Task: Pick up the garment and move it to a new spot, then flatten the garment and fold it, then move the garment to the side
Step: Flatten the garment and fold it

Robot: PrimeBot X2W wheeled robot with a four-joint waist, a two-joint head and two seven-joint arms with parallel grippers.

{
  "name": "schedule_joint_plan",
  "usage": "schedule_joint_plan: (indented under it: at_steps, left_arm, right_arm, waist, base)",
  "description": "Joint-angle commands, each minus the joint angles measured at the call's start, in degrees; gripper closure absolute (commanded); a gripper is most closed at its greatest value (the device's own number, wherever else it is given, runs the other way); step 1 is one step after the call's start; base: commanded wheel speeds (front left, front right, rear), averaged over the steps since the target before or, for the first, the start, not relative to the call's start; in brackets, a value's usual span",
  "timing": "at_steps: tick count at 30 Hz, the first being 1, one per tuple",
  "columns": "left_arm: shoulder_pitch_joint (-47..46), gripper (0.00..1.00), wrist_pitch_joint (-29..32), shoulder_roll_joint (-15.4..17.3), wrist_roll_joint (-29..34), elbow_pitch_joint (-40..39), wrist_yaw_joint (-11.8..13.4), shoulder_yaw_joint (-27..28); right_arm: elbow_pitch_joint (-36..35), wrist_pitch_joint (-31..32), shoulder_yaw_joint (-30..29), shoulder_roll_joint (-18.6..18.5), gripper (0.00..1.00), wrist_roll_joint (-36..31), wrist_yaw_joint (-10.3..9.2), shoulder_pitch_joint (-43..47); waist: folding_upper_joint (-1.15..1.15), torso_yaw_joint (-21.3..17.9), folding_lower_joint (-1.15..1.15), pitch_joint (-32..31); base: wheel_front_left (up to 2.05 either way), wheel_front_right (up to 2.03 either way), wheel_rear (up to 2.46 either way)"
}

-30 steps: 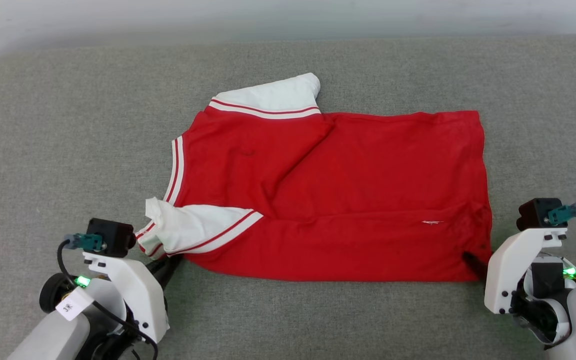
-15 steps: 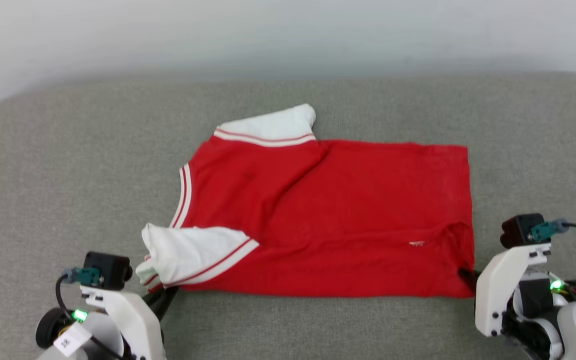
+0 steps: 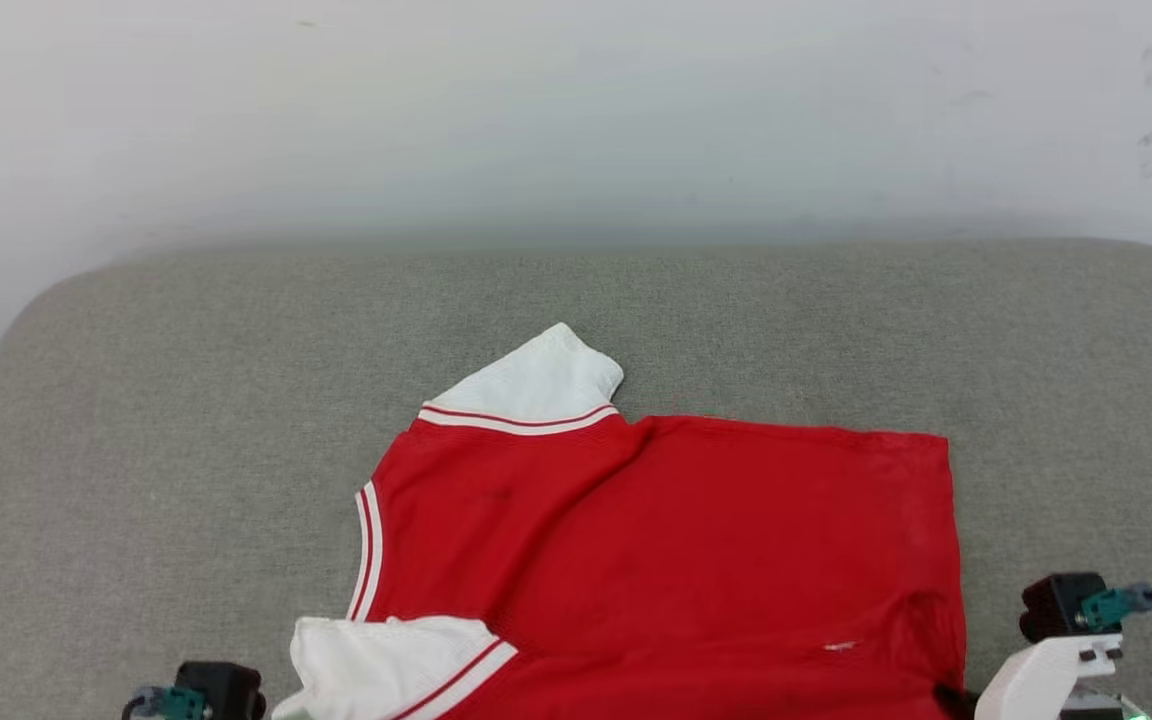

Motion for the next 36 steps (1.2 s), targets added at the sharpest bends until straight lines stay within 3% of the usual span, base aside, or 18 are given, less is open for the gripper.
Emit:
schedule_joint_plan:
  at_steps: [1, 7, 8, 9, 10, 11, 14, 15, 26, 36]
  left_arm:
    - [0.81, 1.00, -0.37, -0.65, -0.40, 0.80, 0.10, -0.26]
    - [-0.70, 1.00, -2.69, -4.41, -1.67, 7.46, -2.10, -0.84]
    - [-1.09, 1.00, -2.91, -4.86, -1.59, 9.11, -2.60, -1.18]
    - [-1.55, 1.00, -3.38, -5.60, -1.93, 10.45, -3.08, -1.16]
    - [-2.10, 1.00, -4.03, -6.16, -2.11, 11.78, -3.48, -0.90]
    - [-2.62, 0.89, -4.51, -6.50, -2.18, 12.85, -3.80, -0.76]
    - [-3.35, 0.05, -5.47, -7.54, -2.61, 15.73, -4.79, -0.76]
    - [-3.67, 0.00, -5.59, -7.81, -2.75, 16.47, -5.06, -0.74]
    - [-9.08, 0.00, -16.40, -8.12, 2.60, 15.02, -4.24, 2.22]
    - [-19.17, 0.00, -23.78, -8.49, 7.76, 13.44, -4.86, 3.93]
  right_arm:
    - [0.15, -0.30, -0.57, 0.80, 1.00, -0.10, -0.04, 1.39]
    - [4.49, -4.58, -2.13, 2.85, 0.96, -0.86, -0.04, 3.33]
    - [5.35, -5.49, -2.11, 2.92, 0.68, -0.97, -0.04, 3.06]
    - [6.26, -6.21, -1.92, 3.33, 0.53, -0.58, -0.04, 2.83]
    - [6.83, -7.36, -1.69, 3.64, 0.09, -0.27, -0.04, 2.48]
    - [7.26, -8.63, -1.52, 3.60, 0.00, -0.32, -0.04, 2.11]
    - [7.99, -13.29, -0.58, 3.66, 0.00, -0.41, -0.04, 1.79]
    - [8.28, -14.92, -0.45, 3.87, 0.00, -0.32, -0.04, 1.85]
    - [4.23, -36.73, -5.54, 7.43, 0.00, -5.53, -0.04, 0.70]
    - [-2.28, -41.94, -5.16, 8.43, 0.00, -10.05, -0.04, -3.34]
  waist:
    - [0.00, 0.05, 0.01, -0.07]
    - [0.00, 0.01, 0.01, 0.34]
    - [0.00, -0.11, 0.01, 0.46]
    - [0.00, -0.29, 0.01, 0.57]
    - [0.00, -0.42, 0.01, 0.63]
    - [0.00, -0.54, 0.01, 0.70]
    - [0.00, -0.84, 0.01, 0.63]
    - [0.00, -0.91, 0.01, 0.58]
    - [0.00, -0.50, 0.01, 1.56]
    - [0.00, -2.69, 0.01, 7.78]
  base:
    - [0.00, 0.00, 0.00]
    - [0.00, 0.00, 0.00]
    - [0.00, 0.00, 0.00]
    - [0.00, 0.00, 0.00]
    - [0.00, 0.00, 0.00]
    - [0.00, 0.00, 0.00]
    - [0.00, 0.00, 0.00]
    - [0.00, 0.00, 0.00]
    - [0.00, 0.00, 0.00]
    - [0.00, 0.00, 0.00]
